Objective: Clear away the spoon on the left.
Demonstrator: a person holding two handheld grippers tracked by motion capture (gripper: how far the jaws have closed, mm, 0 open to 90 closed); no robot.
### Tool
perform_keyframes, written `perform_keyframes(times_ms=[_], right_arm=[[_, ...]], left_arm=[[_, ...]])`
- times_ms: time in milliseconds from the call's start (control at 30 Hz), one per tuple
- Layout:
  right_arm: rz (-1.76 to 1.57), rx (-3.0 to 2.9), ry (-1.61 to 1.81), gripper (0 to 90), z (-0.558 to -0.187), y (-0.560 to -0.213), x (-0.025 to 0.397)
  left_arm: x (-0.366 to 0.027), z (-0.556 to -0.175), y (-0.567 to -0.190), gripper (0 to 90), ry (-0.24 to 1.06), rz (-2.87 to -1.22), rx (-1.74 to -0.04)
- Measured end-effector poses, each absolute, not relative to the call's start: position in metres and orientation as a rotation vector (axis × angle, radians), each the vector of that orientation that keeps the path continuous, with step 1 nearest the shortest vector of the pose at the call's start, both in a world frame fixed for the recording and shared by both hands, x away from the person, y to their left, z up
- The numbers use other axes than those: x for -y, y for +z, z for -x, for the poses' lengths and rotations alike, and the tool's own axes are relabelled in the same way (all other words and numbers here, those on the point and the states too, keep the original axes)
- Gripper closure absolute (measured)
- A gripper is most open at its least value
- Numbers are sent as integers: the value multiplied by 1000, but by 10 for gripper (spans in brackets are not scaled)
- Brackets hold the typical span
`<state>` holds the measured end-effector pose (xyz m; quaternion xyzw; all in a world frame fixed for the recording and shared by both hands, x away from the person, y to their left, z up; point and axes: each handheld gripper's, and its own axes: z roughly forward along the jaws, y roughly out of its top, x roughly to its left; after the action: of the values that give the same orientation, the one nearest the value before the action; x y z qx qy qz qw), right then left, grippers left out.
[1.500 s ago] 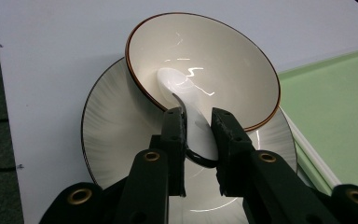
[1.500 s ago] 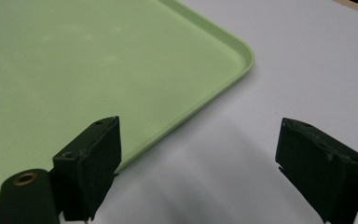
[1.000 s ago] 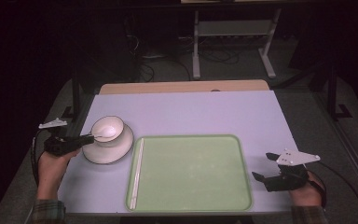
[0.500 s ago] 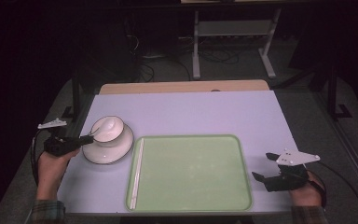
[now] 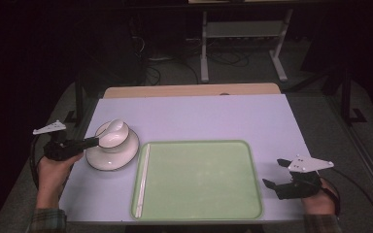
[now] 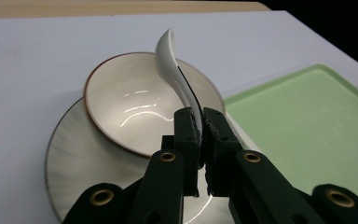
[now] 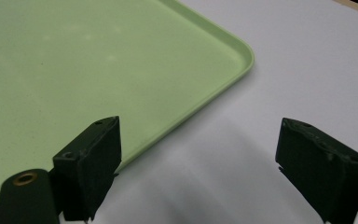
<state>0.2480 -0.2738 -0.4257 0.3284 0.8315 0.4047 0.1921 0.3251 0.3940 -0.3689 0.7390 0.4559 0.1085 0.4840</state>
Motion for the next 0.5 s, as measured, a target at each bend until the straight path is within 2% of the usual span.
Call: perform_keyframes(times_ms=[500], right_arm=[[-920, -2333, 1136, 133, -248, -425, 274]], left_arm=[[-356, -324, -357, 849, 203, -1818, -950]])
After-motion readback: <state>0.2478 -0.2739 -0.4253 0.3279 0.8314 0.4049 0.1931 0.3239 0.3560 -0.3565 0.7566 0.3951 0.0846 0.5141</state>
